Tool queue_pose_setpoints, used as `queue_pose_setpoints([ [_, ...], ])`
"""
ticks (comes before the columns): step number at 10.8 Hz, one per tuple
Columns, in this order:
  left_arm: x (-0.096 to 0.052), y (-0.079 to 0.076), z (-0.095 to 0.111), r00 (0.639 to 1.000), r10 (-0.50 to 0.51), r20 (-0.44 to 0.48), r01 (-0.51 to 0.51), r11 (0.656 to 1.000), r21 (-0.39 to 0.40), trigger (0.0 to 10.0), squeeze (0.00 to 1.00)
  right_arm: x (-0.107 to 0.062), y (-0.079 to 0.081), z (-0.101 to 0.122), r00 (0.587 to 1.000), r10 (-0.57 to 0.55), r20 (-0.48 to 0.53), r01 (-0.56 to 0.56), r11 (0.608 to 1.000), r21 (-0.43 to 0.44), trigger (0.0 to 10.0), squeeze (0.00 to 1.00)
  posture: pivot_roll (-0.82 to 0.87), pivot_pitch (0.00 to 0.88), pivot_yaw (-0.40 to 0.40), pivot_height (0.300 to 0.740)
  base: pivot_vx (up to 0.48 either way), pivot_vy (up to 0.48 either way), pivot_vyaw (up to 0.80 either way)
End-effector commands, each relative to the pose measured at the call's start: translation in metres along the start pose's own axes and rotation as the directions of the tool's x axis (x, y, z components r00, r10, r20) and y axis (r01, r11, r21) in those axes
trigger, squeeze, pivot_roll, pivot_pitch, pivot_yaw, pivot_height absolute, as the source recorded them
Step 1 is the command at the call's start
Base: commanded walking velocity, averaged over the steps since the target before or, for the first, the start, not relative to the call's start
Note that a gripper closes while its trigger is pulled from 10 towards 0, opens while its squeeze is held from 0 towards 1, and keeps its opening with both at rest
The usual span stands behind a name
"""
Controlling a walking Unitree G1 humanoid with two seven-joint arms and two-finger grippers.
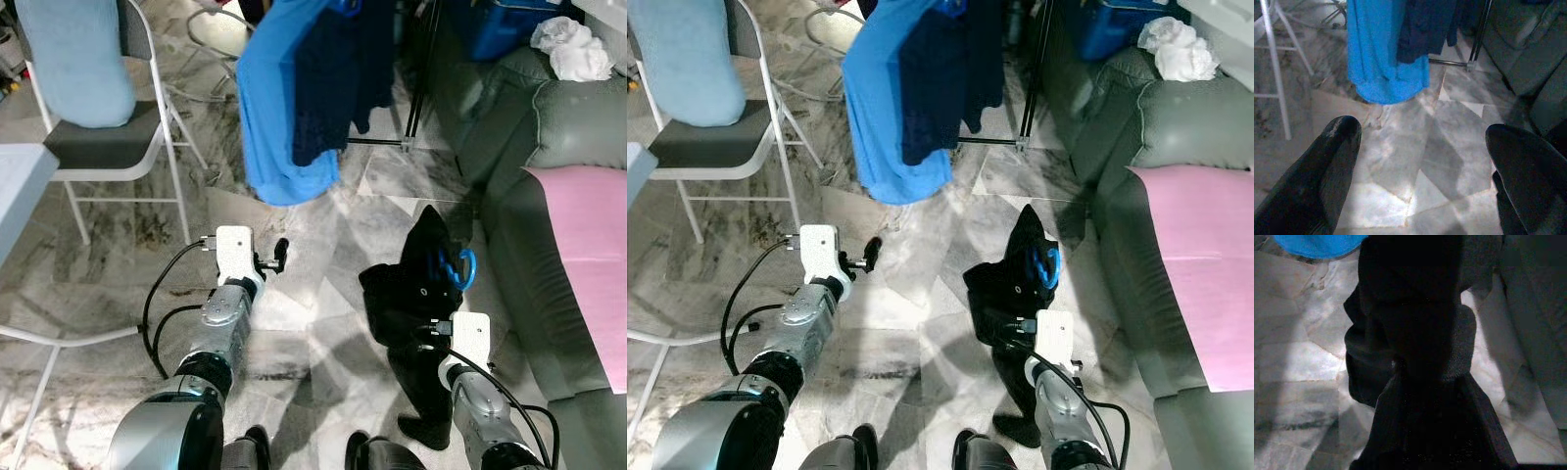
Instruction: Hang hanger
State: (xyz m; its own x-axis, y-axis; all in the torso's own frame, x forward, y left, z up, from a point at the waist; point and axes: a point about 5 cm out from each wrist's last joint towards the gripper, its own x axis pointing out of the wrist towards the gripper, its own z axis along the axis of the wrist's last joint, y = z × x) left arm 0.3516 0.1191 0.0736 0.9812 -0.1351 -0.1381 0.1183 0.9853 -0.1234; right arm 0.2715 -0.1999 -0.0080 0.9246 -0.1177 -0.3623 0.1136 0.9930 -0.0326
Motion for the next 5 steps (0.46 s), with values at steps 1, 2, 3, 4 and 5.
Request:
queue_pose_setpoints([
  [1,-0.005,0.01,-0.012,0.998,0.031,-0.053,-0.031,1.0,0.006,10.0,0.0,-0.002,0.0,0.0,1.0,-0.011,0.021,0.011,1.0,0.013,10.0,0.0,-0.16,0.186,0.049,0.74,0.0,0.0,0.0],
  [2,-0.014,0.02,-0.027,0.991,0.067,-0.118,-0.061,0.997,0.054,10.0,0.0,-0.003,0.0,-0.002,1.0,-0.013,0.017,0.013,1.0,0.014,10.0,0.0,-0.16,0.184,0.052,0.74,0.0,0.0,0.0],
  [3,-0.026,0.032,-0.047,0.975,0.113,-0.192,-0.098,0.992,0.084,10.0,0.0,-0.004,0.001,-0.004,1.0,-0.013,0.011,0.013,1.0,0.014,10.0,0.0,-0.16,0.183,0.053,0.74,0.0,0.0,0.0],
  [4,-0.048,0.048,-0.075,0.94,0.182,-0.29,-0.145,0.979,0.146,10.0,0.0,-0.006,0.002,-0.01,1.0,-0.009,-0.012,0.009,1.0,0.016,10.0,0.0,-0.16,0.181,0.049,0.74,0.0,0.0,0.0],
  [5,-0.061,0.057,-0.088,0.917,0.219,-0.335,-0.165,0.97,0.181,10.0,0.0,-0.007,0.004,-0.014,0.999,-0.004,-0.036,0.005,1.0,0.028,10.0,0.0,-0.16,0.18,0.045,0.74,0.0,0.0,0.0],
])
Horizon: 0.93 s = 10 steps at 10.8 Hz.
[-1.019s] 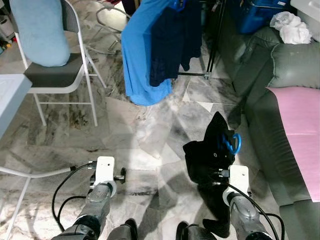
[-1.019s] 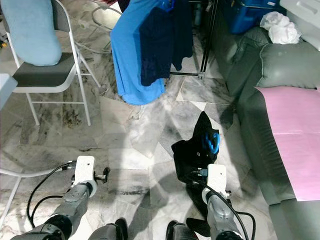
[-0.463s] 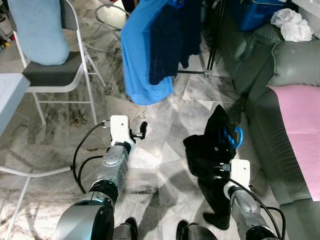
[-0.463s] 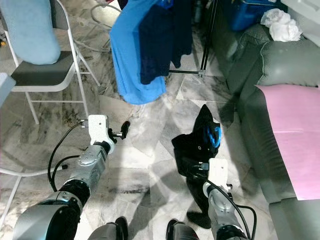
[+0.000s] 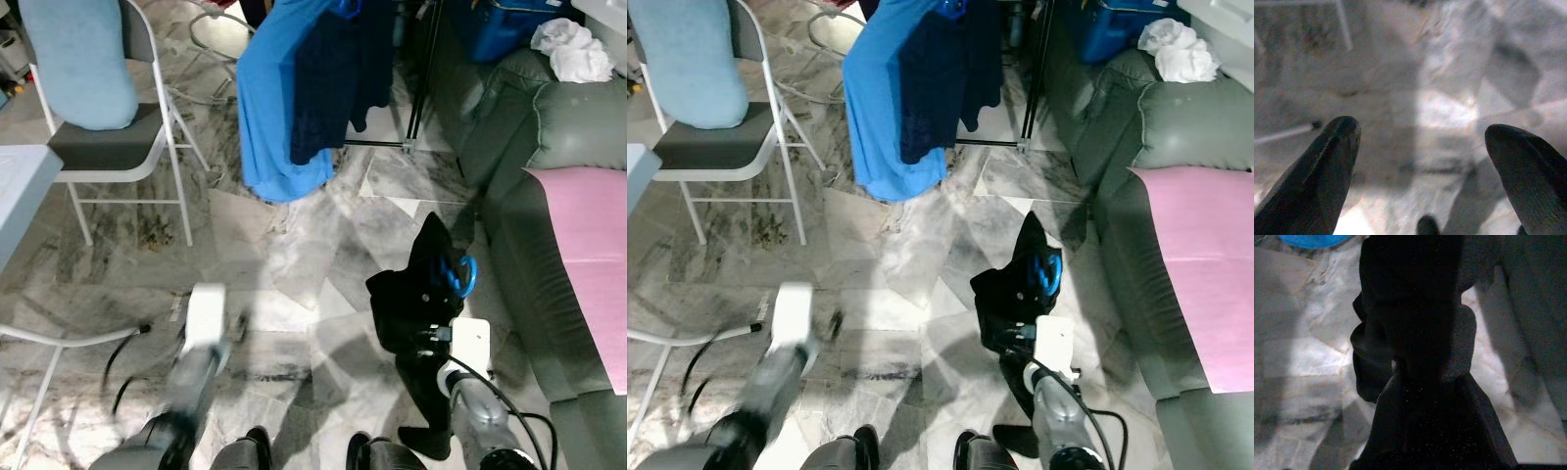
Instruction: Hang hanger
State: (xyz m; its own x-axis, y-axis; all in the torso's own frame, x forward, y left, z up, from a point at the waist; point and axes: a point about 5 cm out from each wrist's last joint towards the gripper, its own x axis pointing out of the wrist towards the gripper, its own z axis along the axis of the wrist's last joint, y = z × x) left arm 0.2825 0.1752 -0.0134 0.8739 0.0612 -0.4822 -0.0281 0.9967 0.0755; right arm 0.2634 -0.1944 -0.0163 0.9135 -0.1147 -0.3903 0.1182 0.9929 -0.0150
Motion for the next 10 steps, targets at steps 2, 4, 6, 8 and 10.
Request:
queue_pose_setpoints([
  [2,-0.01,0.013,-0.029,0.993,0.061,-0.1,-0.053,0.995,0.083,10.0,0.0,-0.005,0.008,-0.015,0.996,0.043,-0.075,-0.04,0.998,0.044,10.0,0.0,-0.15,0.175,0.037,0.74,0.0,0.0,0.0],
  [4,-0.017,0.014,-0.045,0.984,0.064,-0.165,-0.043,0.99,0.131,10.0,0.0,-0.009,0.02,-0.027,0.986,0.089,-0.142,-0.085,0.996,0.033,10.0,0.0,-0.15,0.169,0.032,0.74,0.0,0.0,0.0],
  [6,-0.02,0.017,-0.054,0.976,0.071,-0.204,-0.037,0.985,0.168,10.0,0.0,-0.012,0.026,-0.034,0.976,0.12,-0.181,-0.12,0.993,0.01,10.0,0.0,-0.14,0.164,0.032,0.74,0.0,0.0,0.0],
  [8,-0.022,0.018,-0.057,0.971,0.072,-0.227,-0.035,0.986,0.162,10.0,0.0,-0.015,0.023,-0.039,0.973,0.107,-0.203,-0.104,0.994,0.027,10.0,0.0,-0.14,0.167,0.035,0.74,0.0,0.0,0.0],
  [10,-0.024,0.017,-0.062,0.966,0.048,-0.255,-0.003,0.985,0.172,10.0,0.0,-0.019,0.019,-0.047,0.969,0.087,-0.232,-0.081,0.996,0.034,10.0,0.0,-0.15,0.168,0.038,0.74,0.0,0.0,0.0],
])
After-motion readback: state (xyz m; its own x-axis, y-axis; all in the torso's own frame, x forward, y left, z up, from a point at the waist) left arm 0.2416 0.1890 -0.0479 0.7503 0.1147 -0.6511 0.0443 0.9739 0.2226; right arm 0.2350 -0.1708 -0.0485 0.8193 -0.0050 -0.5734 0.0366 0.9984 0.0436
